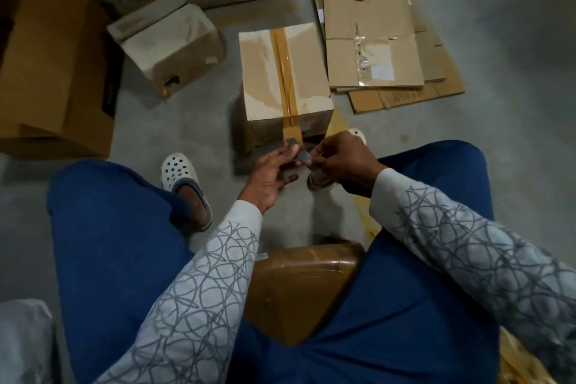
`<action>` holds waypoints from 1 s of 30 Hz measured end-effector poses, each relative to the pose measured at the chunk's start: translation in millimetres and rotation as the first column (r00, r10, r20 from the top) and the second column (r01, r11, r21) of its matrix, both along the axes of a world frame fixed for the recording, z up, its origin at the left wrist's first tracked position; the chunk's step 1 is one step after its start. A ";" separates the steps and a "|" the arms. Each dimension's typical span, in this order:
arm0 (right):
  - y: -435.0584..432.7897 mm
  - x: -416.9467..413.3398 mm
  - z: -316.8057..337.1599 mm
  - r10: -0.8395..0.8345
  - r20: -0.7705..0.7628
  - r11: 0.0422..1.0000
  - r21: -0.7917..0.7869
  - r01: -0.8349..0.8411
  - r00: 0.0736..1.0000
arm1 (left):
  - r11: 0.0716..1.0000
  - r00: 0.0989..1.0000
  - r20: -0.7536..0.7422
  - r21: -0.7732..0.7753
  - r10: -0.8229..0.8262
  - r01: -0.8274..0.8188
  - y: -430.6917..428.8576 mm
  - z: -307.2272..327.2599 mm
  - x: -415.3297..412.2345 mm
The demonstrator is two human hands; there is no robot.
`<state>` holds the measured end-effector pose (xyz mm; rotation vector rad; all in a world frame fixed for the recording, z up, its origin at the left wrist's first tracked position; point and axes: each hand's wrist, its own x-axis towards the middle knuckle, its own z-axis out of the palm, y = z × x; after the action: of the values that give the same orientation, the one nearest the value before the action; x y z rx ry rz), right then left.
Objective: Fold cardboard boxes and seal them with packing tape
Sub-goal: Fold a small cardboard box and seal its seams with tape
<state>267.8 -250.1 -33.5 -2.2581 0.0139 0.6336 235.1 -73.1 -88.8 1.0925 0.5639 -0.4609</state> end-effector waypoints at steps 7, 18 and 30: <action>14.2 61.2 -37.1 0.219 0.261 0.941 -0.313 -0.132 0.940 | 0.957 0.981 -0.160 0.284 0.112 -0.063 -18.5 -67.2 40.3; 8.8 101.8 -77.4 0.246 0.307 0.897 -0.430 -0.096 0.919 | 0.896 0.985 -0.121 0.440 0.122 -0.057 -28.7 -125.4 95.5; 27.8 104.5 -76.1 0.253 0.558 0.931 -0.362 -0.042 0.790 | 0.895 0.985 -0.079 0.433 0.154 -0.105 -31.2 -107.9 84.8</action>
<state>372.2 -222.3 -109.7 -2.7205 -0.4078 -0.0478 319.9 -104.3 -196.7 1.4439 0.8600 -0.2861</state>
